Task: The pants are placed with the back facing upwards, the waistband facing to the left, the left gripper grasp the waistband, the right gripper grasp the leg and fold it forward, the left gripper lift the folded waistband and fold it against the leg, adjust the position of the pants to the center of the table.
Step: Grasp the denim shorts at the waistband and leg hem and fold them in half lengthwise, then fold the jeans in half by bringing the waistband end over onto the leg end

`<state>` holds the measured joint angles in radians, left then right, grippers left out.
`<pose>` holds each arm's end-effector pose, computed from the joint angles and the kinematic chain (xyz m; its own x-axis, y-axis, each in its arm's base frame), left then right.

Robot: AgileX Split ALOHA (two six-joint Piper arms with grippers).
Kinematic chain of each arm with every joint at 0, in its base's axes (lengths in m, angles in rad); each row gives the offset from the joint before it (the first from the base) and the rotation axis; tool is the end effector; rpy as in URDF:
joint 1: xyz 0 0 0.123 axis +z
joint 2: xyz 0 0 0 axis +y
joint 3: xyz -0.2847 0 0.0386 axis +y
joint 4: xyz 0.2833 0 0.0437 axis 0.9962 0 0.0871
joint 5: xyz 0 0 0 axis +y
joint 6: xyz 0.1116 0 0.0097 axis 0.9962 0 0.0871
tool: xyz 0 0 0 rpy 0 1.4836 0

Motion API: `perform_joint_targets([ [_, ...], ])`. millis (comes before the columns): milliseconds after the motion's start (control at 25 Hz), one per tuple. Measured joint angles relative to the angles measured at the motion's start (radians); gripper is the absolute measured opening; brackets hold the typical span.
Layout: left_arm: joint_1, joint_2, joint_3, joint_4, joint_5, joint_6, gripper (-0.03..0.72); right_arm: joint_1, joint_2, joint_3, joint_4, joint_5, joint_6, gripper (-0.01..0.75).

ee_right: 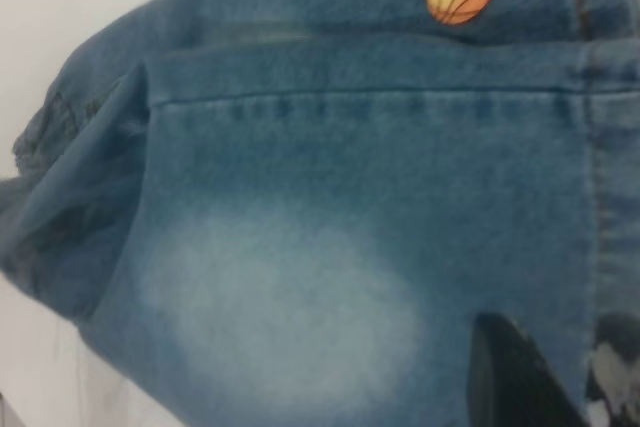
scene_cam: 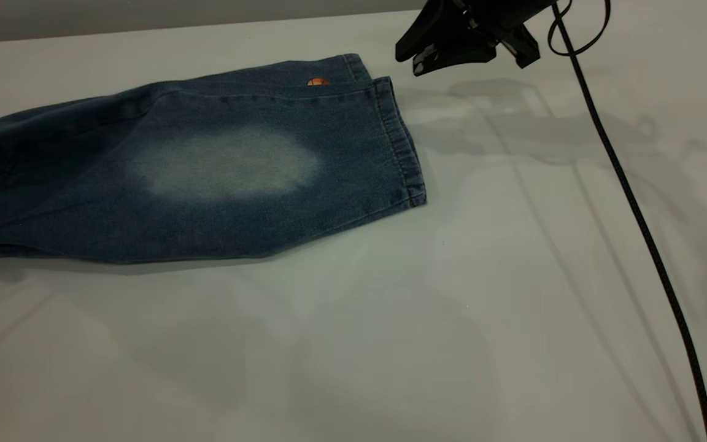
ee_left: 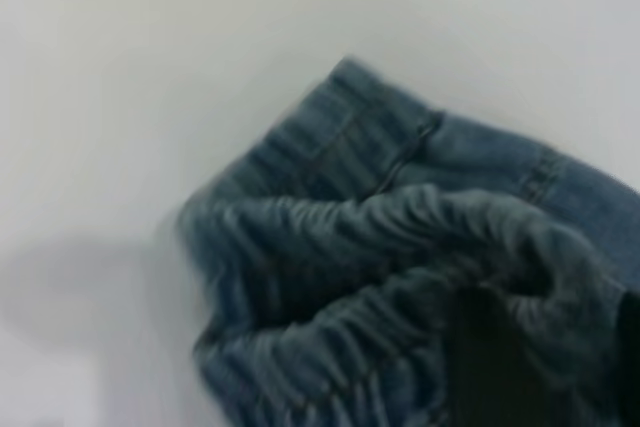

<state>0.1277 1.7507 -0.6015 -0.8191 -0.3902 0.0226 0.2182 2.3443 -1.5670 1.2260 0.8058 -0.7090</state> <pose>0.3140 0.0717 0.0792 -0.2934 -0.7031 -0.6477 -0.7133 0.6121 -0.3413 0.4731 0.1828 0.0617 -0.9630 0.0678 -0.2610 -0.1518 0.6638 0.7324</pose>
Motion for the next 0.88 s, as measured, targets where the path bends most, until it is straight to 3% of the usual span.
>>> perform_joint_targets([
  [200,0.0,0.006,0.0,0.09,-0.054,-0.004,0.477,0.02,0.0,0.0,-0.004,0.018,-0.003,0.155],
  [440,0.023,0.006,0.0,0.088,0.039,0.097,0.502,0.046,0.0,0.001,-0.024,0.056,-0.005,0.171],
  [560,0.085,0.006,0.0,0.088,0.145,0.165,0.501,0.059,0.0,0.003,-0.047,0.076,-0.005,0.185],
  [880,0.34,-0.024,-0.012,0.087,0.459,0.357,0.5,0.075,0.013,0.003,-0.075,0.091,-0.005,0.247],
])
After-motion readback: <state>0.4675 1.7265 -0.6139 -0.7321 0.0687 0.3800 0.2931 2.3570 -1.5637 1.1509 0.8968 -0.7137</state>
